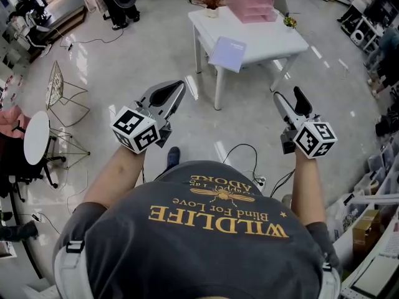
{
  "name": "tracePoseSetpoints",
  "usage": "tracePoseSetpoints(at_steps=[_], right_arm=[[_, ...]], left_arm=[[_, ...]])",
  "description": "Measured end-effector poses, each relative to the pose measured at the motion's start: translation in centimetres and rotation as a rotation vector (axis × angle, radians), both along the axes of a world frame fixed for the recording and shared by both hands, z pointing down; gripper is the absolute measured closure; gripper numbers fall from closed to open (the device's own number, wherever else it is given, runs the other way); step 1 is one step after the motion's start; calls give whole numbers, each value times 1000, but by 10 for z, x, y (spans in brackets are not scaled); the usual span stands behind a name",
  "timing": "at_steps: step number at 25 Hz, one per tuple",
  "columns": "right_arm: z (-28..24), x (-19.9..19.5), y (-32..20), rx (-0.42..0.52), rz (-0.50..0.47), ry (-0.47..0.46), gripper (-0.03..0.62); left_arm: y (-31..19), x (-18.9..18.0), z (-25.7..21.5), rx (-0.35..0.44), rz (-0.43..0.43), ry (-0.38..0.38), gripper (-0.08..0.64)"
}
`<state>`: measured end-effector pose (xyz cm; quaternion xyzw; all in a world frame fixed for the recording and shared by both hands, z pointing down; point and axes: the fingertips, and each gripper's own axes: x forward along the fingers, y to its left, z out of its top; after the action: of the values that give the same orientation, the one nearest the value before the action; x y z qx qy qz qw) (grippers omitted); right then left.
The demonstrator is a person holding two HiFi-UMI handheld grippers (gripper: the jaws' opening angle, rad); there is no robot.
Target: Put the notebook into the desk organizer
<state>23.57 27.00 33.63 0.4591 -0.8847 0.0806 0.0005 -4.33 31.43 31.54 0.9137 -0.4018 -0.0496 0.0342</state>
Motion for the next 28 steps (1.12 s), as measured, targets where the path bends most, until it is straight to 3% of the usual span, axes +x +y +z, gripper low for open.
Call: tracePoseSetpoints(at_steps=[4,9,18,23,28], right_arm=[[5,-21,-36,-6,27,17,241],[-1,-62,-107,9,101,25,241],[-21,-136,-229,17,242,25,241],[-22,-144,-278,11,280,23,241],[-12,-126,-306,-15,297,21,241]], left_arm=[[-46,-20,10,10,42,16,560],[-138,-63,14,42,116,45,559],[-291,-128,0,51,273,18,560],[-349,-135,4,41,314,17,560],[-387,-117,11,18,335,25,560]])
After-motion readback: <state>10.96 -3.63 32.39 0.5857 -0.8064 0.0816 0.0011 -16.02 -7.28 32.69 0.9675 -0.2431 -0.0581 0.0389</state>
